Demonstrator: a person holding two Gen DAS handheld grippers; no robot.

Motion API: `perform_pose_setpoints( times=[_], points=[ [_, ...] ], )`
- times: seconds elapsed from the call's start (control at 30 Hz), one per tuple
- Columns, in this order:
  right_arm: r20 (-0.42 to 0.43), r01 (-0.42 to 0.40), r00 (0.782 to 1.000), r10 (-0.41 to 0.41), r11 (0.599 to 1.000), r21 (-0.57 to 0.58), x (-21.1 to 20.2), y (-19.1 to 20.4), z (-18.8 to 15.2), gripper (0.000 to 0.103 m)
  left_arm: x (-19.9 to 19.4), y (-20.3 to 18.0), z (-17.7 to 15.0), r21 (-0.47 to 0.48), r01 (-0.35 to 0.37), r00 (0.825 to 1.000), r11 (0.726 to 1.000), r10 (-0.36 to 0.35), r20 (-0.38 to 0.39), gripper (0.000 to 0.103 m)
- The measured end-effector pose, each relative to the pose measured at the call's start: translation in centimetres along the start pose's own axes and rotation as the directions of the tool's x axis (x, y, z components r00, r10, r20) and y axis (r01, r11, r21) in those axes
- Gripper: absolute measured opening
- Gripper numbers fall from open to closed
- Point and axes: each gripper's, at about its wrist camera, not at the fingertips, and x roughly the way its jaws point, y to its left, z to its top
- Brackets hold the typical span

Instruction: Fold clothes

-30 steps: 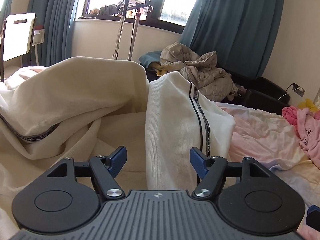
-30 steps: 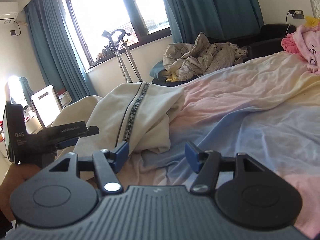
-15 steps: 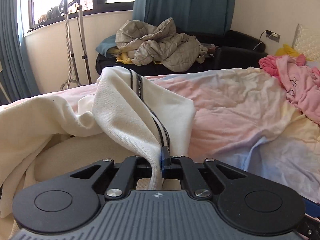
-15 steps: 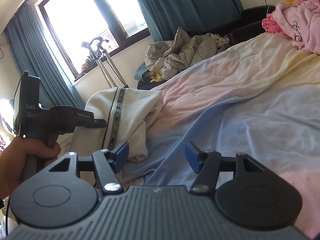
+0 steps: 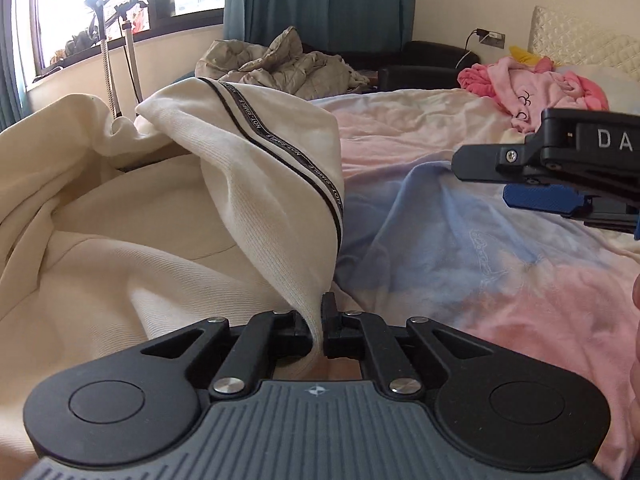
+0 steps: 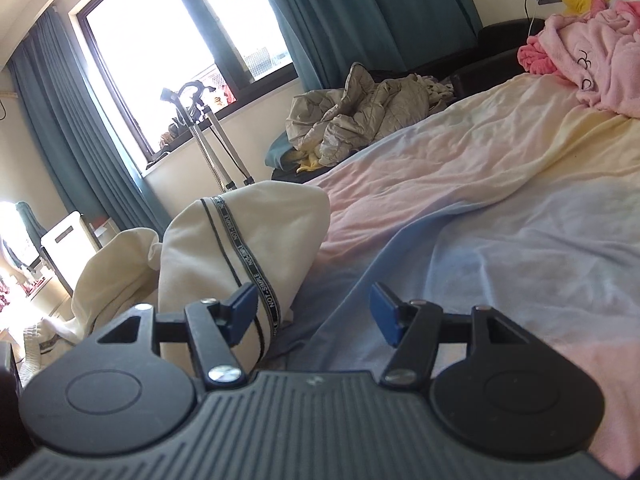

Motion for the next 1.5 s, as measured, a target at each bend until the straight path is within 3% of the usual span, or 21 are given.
perform_pose_setpoints(
  times=[0.2,0.27,0.33,0.37,0.47,0.53,0.67,0.8,0.83,0.93,1.07,1.1,1.2,1.23,1.3,1.4,1.47,1.5],
  points=[
    [-0.012,0.014,1.0,-0.014,1.0,-0.02,0.4,0.4,-0.5,0.063,-5.2,2.3,0.9,-0.032,0.04,0.996,0.999,-0.042,-0.074,0.021],
    [-0.015,0.011,1.0,-0.011,1.0,-0.027,0.5,0.6,-0.7,0.063,-8.0,4.0,0.6,-0.07,0.009,0.997,0.997,-0.014,-0.078,0.032],
    [-0.018,0.007,1.0,-0.008,0.999,-0.037,0.5,0.9,-0.9,0.063,-10.4,6.1,0.1,-0.148,-0.035,0.997,0.988,0.025,-0.066,0.061],
    [-0.019,0.006,1.0,-0.006,0.999,-0.045,0.5,1.1,-1.0,0.063,-11.4,7.4,-0.3,-0.208,-0.055,0.997,0.977,0.044,-0.061,0.063],
    [-0.015,0.015,1.0,-0.016,0.994,-0.104,0.3,2.3,-1.6,0.063,-14.5,12.3,-2.3,-0.427,-0.105,0.994,0.898,0.088,-0.06,0.064],
    [-0.003,0.027,1.0,-0.028,0.986,-0.165,0.1,3.3,-2.1,0.063,-15.6,14.7,-3.9,-0.524,-0.132,0.991,0.842,0.114,-0.065,0.065],
    [-0.009,0.014,1.0,-0.017,0.977,-0.213,-0.4,4.4,-2.8,0.063,-17.5,20.3,-7.2,-0.751,-0.173,0.985,0.637,0.131,-0.116,0.067],
    [-0.022,0.028,0.999,-0.034,0.97,-0.241,-0.4,5.2,-3.4,0.063,-18.5,24.4,-8.7,-0.857,-0.174,0.982,0.486,0.155,-0.111,0.071],
    [-0.022,0.031,0.999,-0.037,0.968,-0.248,-0.5,5.3,-3.4,0.063,-18.5,25.1,-8.9,-0.872,-0.165,0.983,0.461,0.152,-0.106,0.071],
    [-0.013,0.046,0.999,-0.051,0.96,-0.276,-0.6,5.8,-3.7,0.063,-18.2,26.9,-9.7,-0.904,-0.147,0.984,0.401,0.15,-0.094,0.079],
    [-0.031,0.043,0.998,-0.054,0.958,-0.283,-0.6,6.3,-4.2,0.064,-16.4,29.0,-11.0,-0.945,-0.112,0.99,0.307,0.117,-0.079,0.081],
    [-0.03,0.044,0.998,-0.056,0.954,-0.298,-0.6,6.6,-4.4,0.064,-15.7,29.2,-11.2,-0.949,-0.106,0.992,0.296,0.102,-0.079,0.083],
    [-0.022,0.046,0.998,-0.058,0.935,-0.351,-0.7,7.5,-5.1,0.066,-14.0,29.5,-11.0,-0.936,-0.117,0.992,0.332,0.083,-0.095,0.084],
    [-0.022,0.042,0.998,-0.054,0.931,-0.362,-0.8,7.7,-5.3,0.066,-13.7,29.6,-10.9,-0.935,-0.119,0.992,0.333,0.089,-0.094,0.084],
    [-0.022,0.035,0.999,-0.047,0.923,-0.384,-0.9,8.2,-5.6,0.067,-13.4,29.9,-11.1,-0.948,-0.107,0.992,0.298,0.099,-0.081,0.085],
    [-0.013,0.044,0.998,-0.055,0.907,-0.419,-0.8,8.6,-6.0,0.068,-13.6,30.3,-11.9,-0.977,-0.064,0.993,0.203,0.113,-0.041,0.085],
    [0.019,0.068,0.998,-0.066,0.905,-0.421,-0.9,8.6,-6.1,0.068,-13.8,30.4,-12.1,-0.981,-0.053,0.993,0.185,0.117,-0.031,0.082],
    [0.032,0.075,0.997,-0.068,0.905,-0.42,-1.0,8.6,-6.0,0.068,-13.8,30.4,-12.0,-0.979,-0.063,0.992,0.192,0.123,-0.04,0.077]
  ],
)
